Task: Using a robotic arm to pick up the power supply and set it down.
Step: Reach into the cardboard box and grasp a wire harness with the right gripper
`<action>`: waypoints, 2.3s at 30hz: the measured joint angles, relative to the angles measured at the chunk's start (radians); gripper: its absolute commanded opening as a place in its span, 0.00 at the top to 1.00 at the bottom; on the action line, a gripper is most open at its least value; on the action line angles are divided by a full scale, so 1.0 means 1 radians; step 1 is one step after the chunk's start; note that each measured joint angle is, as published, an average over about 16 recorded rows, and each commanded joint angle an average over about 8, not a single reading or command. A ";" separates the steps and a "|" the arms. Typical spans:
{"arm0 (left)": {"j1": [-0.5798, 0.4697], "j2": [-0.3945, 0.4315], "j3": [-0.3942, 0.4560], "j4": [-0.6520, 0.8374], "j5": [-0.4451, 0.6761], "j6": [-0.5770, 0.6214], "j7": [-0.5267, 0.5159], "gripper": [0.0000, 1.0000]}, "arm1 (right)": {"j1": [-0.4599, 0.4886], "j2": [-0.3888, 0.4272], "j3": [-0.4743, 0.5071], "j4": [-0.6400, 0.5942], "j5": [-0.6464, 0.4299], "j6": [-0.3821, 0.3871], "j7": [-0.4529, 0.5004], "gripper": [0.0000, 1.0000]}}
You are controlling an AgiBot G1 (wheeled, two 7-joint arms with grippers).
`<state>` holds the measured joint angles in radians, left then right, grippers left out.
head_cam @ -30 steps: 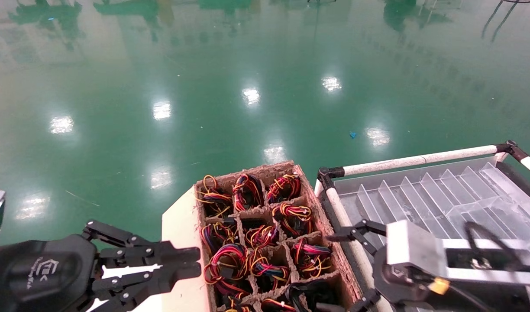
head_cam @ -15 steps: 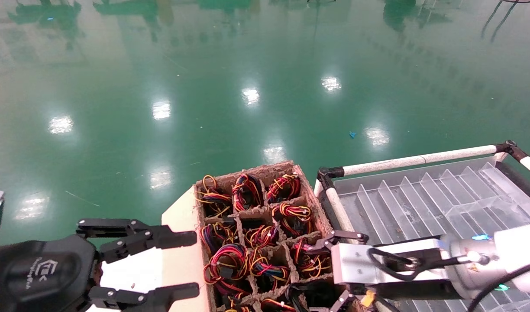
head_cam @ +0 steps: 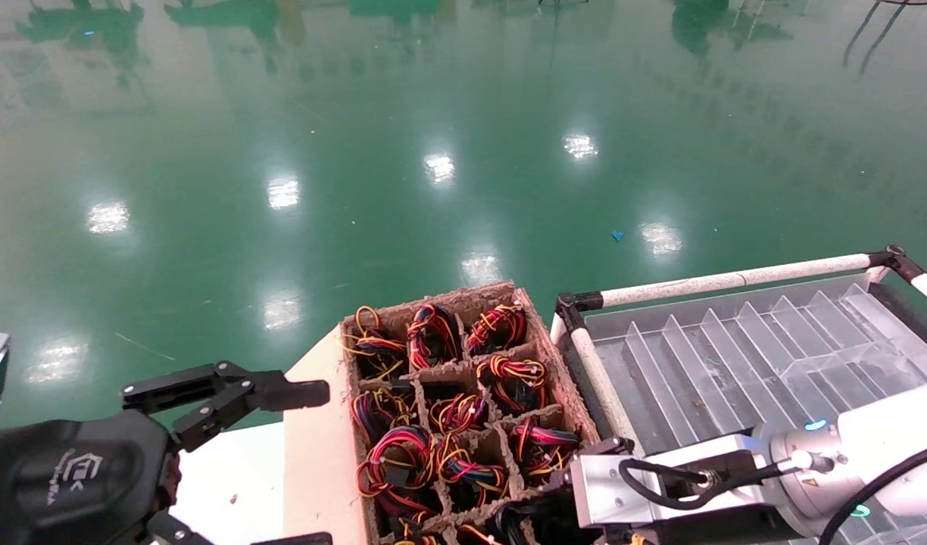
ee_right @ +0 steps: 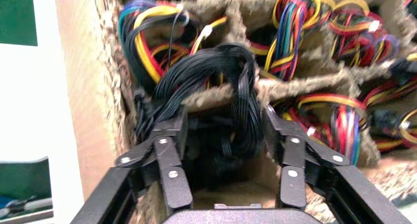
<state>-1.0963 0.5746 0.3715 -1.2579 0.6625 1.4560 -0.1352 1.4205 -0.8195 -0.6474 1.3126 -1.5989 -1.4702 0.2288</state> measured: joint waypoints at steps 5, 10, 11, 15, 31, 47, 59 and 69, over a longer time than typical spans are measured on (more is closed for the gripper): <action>0.000 0.000 0.000 0.000 0.000 0.000 0.000 0.00 | 0.004 0.007 -0.004 -0.001 -0.009 -0.006 0.011 1.00; 0.000 0.000 0.000 0.000 0.000 0.000 0.000 0.00 | 0.002 0.020 0.000 -0.001 -0.008 -0.005 0.017 1.00; 0.000 0.000 0.000 0.000 0.000 0.000 0.000 0.00 | 0.000 0.023 0.001 -0.001 -0.006 -0.005 0.017 1.00; 0.000 0.000 0.000 0.000 0.000 0.000 0.000 0.00 | -0.008 0.037 0.008 0.001 0.005 -0.002 0.018 1.00; 0.000 0.000 0.000 0.000 0.000 0.000 0.000 0.00 | -0.041 0.082 0.062 0.016 0.105 0.025 0.001 1.00; 0.000 0.000 0.000 0.000 0.000 0.000 0.000 0.00 | -0.026 0.177 0.195 0.027 0.305 0.058 0.019 1.00; 0.000 0.000 0.000 0.000 0.000 0.000 0.000 0.00 | 0.031 0.240 0.276 0.036 0.432 0.037 0.039 1.00; 0.000 0.000 0.000 0.000 0.000 0.000 0.000 0.00 | 0.103 0.238 0.218 0.043 0.375 -0.043 0.035 0.40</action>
<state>-1.0964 0.5744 0.3719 -1.2579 0.6622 1.4559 -0.1350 1.5231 -0.5817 -0.4290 1.3553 -1.2243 -1.5132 0.2638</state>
